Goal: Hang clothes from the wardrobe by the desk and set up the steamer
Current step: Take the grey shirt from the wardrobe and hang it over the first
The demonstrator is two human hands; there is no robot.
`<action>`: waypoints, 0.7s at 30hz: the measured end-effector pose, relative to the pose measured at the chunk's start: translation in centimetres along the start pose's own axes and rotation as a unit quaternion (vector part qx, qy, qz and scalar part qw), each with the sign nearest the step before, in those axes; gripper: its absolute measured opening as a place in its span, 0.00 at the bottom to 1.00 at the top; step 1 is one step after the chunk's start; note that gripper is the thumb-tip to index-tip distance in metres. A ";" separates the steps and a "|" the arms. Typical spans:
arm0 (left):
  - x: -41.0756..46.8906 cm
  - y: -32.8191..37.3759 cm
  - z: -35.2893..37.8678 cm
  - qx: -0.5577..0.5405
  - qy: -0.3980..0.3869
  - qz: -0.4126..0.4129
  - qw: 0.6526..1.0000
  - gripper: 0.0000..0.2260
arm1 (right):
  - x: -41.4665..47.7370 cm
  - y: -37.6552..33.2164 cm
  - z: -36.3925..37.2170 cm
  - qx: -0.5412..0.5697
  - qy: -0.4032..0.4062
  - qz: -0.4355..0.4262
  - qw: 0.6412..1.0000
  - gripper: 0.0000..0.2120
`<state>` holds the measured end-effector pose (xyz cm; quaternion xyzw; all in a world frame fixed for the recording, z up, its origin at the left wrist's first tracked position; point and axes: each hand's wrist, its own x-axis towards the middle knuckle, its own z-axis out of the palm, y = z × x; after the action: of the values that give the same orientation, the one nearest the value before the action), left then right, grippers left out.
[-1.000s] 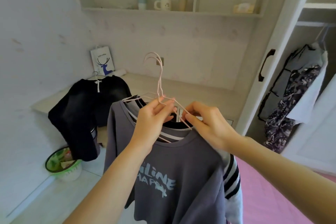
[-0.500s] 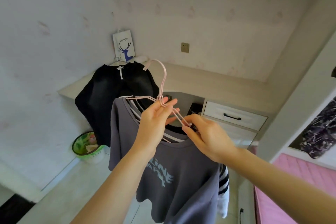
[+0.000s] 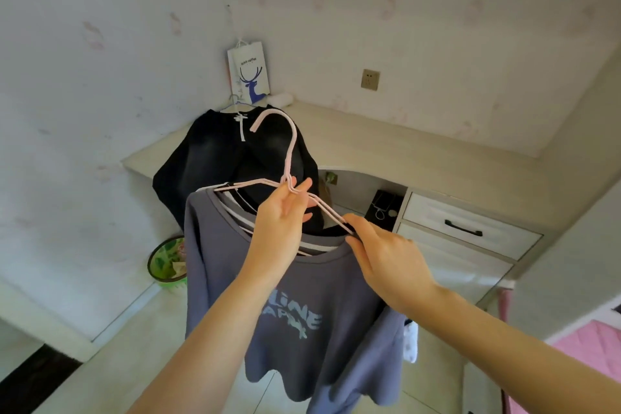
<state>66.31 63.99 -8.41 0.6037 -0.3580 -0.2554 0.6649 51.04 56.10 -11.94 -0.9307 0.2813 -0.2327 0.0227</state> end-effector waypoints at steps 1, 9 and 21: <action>1.0 -0.3 0.0 0.011 0.006 0.002 1.000 0.10 | 1.1 0.5 0.5 0.013 0.002 0.008 1.000 0.15; 10.3 -2.0 0.4 0.115 0.024 0.029 0.993 0.16 | 10.7 5.5 3.4 0.095 0.015 0.033 0.995 0.14; 18.2 -5.8 -2.5 0.286 0.204 0.083 0.933 0.08 | 21.9 12.5 8.5 0.166 0.017 -0.010 0.986 0.12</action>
<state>79.99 50.72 -11.16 0.7755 -0.3218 0.0428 0.5415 64.52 33.16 -12.44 -0.9129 0.2296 -0.2918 0.1698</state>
